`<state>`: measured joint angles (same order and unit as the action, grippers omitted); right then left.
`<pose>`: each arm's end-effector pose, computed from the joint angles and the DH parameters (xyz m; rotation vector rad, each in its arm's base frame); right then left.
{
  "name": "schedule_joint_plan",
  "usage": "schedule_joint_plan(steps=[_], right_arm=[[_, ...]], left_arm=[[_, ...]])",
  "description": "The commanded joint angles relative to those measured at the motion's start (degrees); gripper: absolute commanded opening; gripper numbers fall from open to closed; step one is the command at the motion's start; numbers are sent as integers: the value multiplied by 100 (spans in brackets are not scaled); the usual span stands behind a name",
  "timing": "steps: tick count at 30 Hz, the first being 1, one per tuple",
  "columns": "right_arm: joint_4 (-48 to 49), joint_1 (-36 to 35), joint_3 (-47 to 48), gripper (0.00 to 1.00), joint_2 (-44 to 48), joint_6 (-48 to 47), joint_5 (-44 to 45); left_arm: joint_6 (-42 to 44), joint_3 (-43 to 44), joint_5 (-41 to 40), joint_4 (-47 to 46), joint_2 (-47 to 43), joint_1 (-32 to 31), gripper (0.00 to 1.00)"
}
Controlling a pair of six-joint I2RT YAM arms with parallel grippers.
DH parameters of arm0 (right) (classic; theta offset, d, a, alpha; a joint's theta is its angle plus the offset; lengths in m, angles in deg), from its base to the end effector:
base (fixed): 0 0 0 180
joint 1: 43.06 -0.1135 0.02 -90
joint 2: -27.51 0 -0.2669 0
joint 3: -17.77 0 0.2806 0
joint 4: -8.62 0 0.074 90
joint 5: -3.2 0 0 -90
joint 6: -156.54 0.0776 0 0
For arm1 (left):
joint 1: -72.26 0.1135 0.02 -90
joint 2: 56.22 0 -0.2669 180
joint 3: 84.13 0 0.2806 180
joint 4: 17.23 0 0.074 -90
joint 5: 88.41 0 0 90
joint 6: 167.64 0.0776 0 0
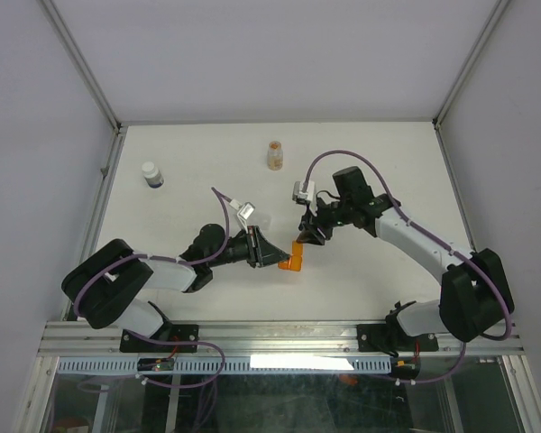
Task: Sort the pills into containers
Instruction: Place the pill container at the center of the board.
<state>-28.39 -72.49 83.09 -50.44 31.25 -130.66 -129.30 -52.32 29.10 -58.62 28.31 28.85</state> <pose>0.2542 0.2052 0.2141 -1.4981 1.7369 0.8697 0.1966 -0.2353 0.1279 0.2582 2.0382 -1.5507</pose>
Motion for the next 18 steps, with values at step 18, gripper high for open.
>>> schedule_joint_plan(steps=[18], right_arm=[[-557, 665, 680, 68, -110, -241, -615]], left_arm=[[-341, 121, -191, -785, 1448, 415, 0]])
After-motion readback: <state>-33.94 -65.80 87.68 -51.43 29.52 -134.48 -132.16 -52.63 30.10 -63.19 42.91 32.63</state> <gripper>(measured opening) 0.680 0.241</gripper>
